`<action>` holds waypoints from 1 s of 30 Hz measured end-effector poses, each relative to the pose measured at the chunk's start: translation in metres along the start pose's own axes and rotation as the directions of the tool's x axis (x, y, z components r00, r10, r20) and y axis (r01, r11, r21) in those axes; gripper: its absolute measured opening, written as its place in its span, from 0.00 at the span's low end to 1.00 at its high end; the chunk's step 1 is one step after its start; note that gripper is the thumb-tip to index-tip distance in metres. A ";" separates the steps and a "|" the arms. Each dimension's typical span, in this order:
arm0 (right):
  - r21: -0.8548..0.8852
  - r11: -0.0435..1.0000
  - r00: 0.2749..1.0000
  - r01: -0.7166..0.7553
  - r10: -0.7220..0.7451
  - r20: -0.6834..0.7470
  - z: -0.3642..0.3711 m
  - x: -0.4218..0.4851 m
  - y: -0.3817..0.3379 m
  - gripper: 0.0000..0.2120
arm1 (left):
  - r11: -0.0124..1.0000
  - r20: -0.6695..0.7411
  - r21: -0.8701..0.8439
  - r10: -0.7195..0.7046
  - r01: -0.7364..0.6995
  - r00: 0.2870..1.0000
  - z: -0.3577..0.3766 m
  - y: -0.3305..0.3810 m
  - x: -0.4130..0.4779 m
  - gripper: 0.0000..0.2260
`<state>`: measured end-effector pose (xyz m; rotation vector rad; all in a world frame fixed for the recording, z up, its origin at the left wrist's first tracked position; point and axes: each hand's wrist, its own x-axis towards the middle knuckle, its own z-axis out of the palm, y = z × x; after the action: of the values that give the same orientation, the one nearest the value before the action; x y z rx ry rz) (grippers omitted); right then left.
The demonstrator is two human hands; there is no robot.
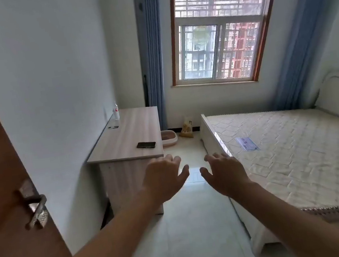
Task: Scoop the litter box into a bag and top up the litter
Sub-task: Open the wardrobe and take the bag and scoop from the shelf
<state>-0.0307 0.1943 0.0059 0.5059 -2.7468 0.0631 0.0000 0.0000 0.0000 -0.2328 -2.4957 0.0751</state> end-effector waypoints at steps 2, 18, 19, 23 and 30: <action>0.010 1.000 1.000 -0.017 0.017 -0.010 0.012 0.014 0.003 0.20 | 0.998 0.008 -0.063 0.008 -0.008 1.000 0.017 -0.006 0.017 0.24; 0.003 0.965 0.965 -0.262 0.262 0.003 0.116 0.083 0.170 0.17 | 0.932 0.067 -0.114 0.354 -0.345 0.933 0.181 0.090 0.165 0.24; 0.009 0.963 0.963 -0.270 0.270 -0.008 0.121 0.091 0.183 0.16 | 0.927 0.067 -0.096 0.368 -0.361 0.927 0.187 0.095 0.177 0.24; -0.001 0.958 0.958 -0.288 0.288 -0.007 0.133 0.123 0.229 0.16 | 0.923 0.081 -0.063 0.383 -0.379 0.920 0.208 0.114 0.231 0.22; -0.061 0.943 0.944 -0.328 0.329 0.012 0.146 0.171 0.298 0.15 | 0.883 0.092 -0.153 0.460 -0.443 0.883 0.263 0.147 0.301 0.21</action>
<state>-0.3335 0.4003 -0.0669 0.0270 -2.8165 0.0588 -0.3724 0.2000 -0.0515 -0.8915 -2.5216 0.1246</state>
